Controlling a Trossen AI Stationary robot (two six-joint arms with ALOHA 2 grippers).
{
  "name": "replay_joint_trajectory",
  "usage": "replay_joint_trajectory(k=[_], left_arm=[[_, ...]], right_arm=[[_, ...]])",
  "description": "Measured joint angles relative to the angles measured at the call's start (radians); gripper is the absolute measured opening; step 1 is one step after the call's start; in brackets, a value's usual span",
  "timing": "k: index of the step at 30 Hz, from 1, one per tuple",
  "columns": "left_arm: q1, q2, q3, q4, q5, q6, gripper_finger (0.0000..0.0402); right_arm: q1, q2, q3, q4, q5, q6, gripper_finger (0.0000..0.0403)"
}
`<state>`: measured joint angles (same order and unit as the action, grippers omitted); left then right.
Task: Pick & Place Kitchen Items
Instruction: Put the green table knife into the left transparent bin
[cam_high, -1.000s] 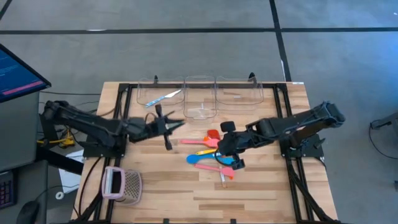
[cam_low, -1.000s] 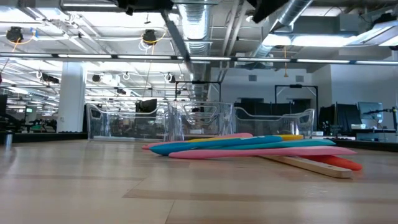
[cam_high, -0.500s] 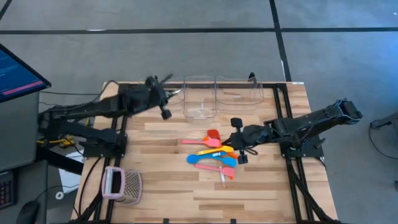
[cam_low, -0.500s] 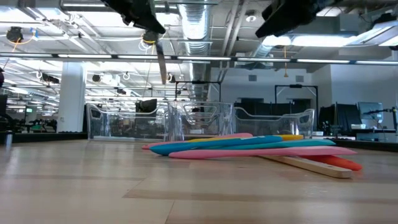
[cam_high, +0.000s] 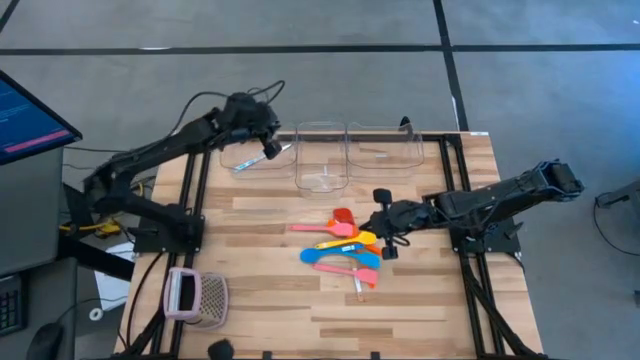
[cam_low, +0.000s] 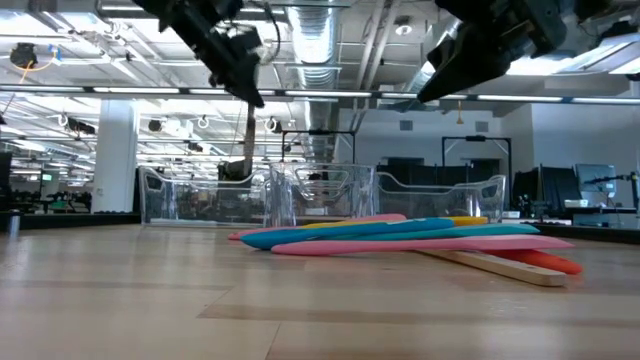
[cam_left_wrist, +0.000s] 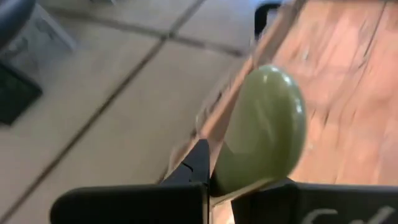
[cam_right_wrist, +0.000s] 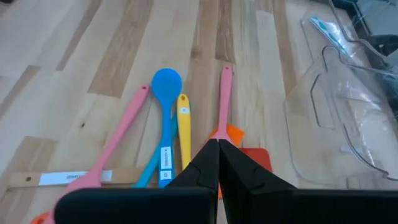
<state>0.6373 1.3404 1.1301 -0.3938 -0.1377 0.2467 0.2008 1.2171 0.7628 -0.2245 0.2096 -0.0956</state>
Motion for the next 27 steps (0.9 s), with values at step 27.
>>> replay_joint_trajectory(k=[27], left_arm=[[0.177,0.398,0.296,-0.545,-0.035,0.086,0.0006]], right_arm=[[0.024,0.0,0.001,0.024,0.001,0.044,0.0]])
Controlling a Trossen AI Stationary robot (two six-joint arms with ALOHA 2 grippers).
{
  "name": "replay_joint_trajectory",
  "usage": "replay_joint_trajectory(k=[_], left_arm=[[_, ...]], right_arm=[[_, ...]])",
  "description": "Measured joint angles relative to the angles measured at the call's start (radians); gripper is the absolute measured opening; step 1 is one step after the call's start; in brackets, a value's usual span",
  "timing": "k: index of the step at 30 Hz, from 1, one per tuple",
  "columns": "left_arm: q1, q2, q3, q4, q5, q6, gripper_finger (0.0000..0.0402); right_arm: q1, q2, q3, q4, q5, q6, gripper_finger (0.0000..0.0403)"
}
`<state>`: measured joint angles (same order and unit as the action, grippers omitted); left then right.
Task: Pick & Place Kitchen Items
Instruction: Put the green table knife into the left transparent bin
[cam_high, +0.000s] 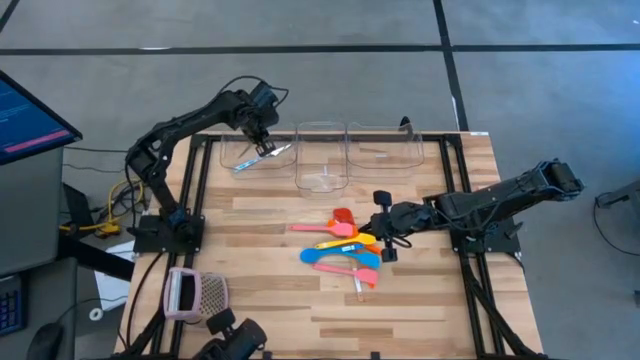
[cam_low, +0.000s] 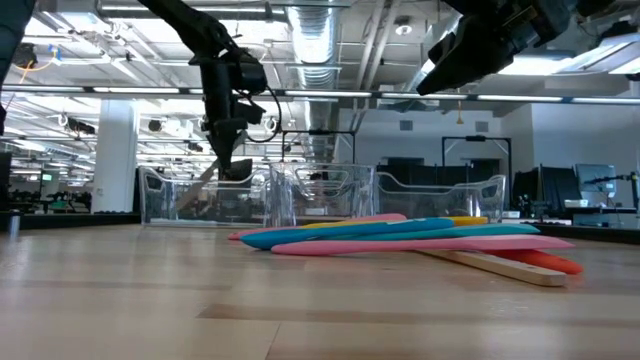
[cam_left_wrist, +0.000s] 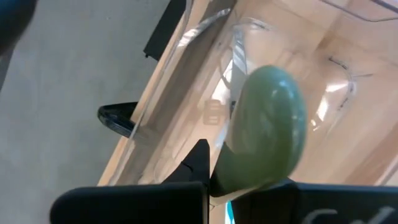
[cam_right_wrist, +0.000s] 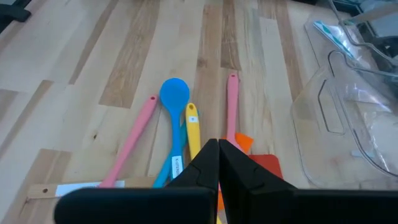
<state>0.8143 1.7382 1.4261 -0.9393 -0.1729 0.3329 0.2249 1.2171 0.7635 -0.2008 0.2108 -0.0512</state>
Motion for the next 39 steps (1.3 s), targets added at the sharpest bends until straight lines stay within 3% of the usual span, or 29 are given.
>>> replay_joint_trajectory(k=[11,26,39], left_arm=[[0.039,0.011,0.0,-0.009,0.014,0.0,0.0006],[0.058,0.188,-0.001,0.028,0.033,-0.017,0.0009],[0.043,0.151,-0.002,0.101,0.023,0.029,0.0091]], right_arm=[[0.003,0.0,0.0,0.0,0.0,0.0,0.0],[0.004,0.0,0.0,-0.013,0.0,0.0,0.0],[0.003,0.0,0.0,-0.033,-0.003,0.0,0.0]])
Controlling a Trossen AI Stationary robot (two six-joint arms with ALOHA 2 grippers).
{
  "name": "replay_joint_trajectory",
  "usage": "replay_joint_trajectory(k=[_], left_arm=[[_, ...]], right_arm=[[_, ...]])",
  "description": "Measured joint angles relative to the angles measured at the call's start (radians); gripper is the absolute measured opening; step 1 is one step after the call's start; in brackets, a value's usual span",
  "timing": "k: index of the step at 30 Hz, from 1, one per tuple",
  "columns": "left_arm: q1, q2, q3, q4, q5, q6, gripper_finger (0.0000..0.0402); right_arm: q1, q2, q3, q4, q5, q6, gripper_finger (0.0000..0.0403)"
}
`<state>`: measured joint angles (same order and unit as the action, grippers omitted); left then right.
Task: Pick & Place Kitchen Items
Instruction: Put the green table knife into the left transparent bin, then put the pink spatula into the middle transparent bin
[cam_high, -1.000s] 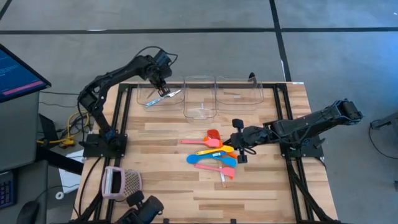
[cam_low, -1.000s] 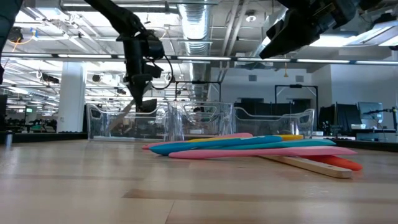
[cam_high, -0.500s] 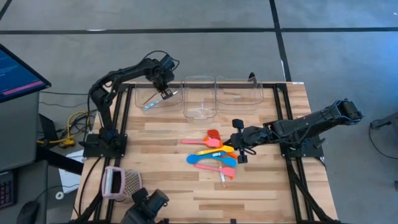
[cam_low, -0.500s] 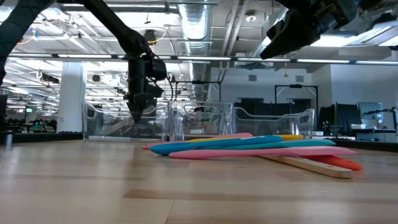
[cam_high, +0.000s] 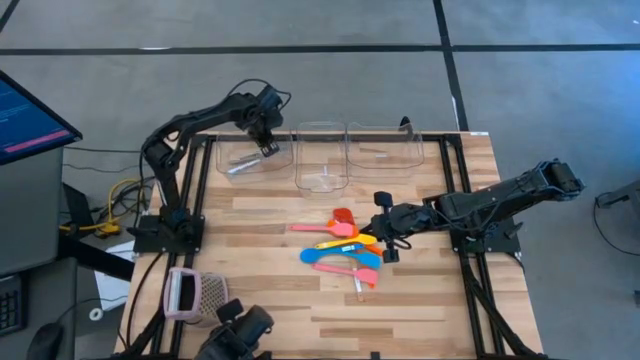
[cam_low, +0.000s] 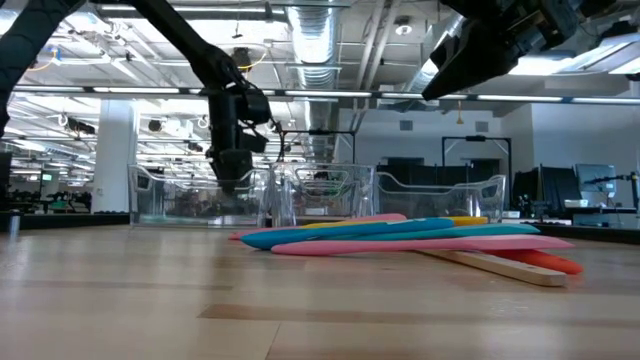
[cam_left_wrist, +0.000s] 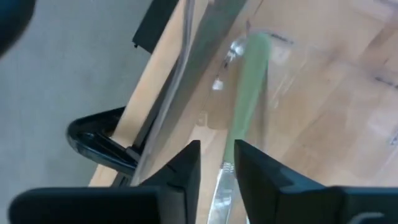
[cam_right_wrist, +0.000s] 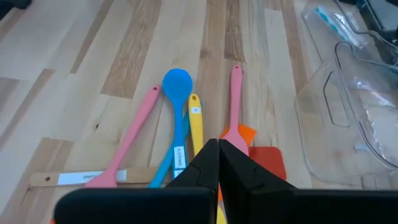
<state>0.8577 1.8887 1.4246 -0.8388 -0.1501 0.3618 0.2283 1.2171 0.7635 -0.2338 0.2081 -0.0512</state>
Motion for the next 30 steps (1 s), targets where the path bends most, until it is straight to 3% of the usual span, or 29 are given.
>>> replay_joint_trajectory(k=[6,13,16,25,30], left_arm=[[-0.001,-0.101,0.0,0.011,0.001,0.0,0.0093],[-0.04,-0.297,0.0,0.054,0.081,-0.025,0.0017],[-0.088,-0.384,0.0,0.064,0.1,-0.032,0.0006],[-0.372,-0.625,-0.008,0.079,0.099,-0.056,0.0002],[-0.591,-0.735,-0.101,0.136,0.1,-0.056,0.0001]], right_arm=[[-0.002,0.0,0.0,-0.001,0.0,0.0,0.0],[-0.001,0.0,0.0,0.008,0.001,0.0,0.0],[-0.001,0.0,0.0,0.014,0.002,0.0,0.0],[0.004,0.0,0.0,0.02,0.003,0.06,0.0],[0.007,0.0,0.0,0.022,0.003,0.081,0.0]])
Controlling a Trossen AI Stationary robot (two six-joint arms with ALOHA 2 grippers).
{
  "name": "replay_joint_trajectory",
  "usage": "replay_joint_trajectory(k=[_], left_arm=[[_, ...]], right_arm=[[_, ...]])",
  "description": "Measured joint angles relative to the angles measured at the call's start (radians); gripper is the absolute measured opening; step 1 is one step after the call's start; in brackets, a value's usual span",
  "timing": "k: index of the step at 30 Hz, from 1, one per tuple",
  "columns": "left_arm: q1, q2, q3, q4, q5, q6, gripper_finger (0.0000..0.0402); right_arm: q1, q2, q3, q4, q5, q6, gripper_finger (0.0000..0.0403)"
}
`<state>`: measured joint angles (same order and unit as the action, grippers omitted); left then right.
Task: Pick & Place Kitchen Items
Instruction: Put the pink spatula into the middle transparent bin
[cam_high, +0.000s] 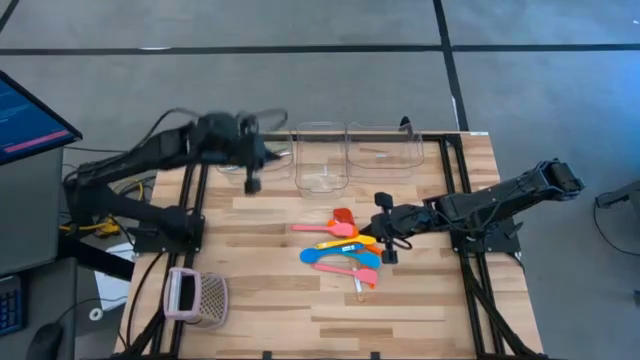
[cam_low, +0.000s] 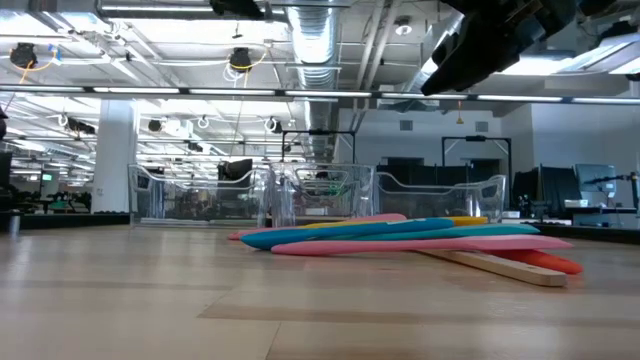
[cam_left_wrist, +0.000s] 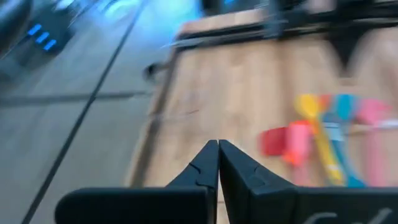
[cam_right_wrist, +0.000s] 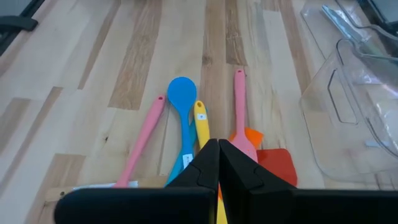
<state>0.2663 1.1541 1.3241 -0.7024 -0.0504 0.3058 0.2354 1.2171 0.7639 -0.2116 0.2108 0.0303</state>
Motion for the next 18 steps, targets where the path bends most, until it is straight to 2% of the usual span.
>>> replay_joint_trajectory(k=[4,8,13,18], left_arm=[[-0.167,-0.08,-0.13,0.102,0.0,0.0,0.0001],[-0.289,-0.14,-0.285,0.209,0.002,-0.024,0.0001],[-0.387,-0.167,-0.463,0.418,0.001,-0.102,0.0001],[-0.444,-0.152,-0.578,0.589,-0.016,-0.158,0.0001]], right_arm=[[0.0,0.0,0.0,0.018,0.0,0.005,0.0],[0.0,0.0,0.0,0.019,0.0,0.005,0.0],[0.0,0.0,0.0,0.018,0.0,0.005,0.0],[0.0,0.0,0.0,0.018,0.0,0.005,0.0]])
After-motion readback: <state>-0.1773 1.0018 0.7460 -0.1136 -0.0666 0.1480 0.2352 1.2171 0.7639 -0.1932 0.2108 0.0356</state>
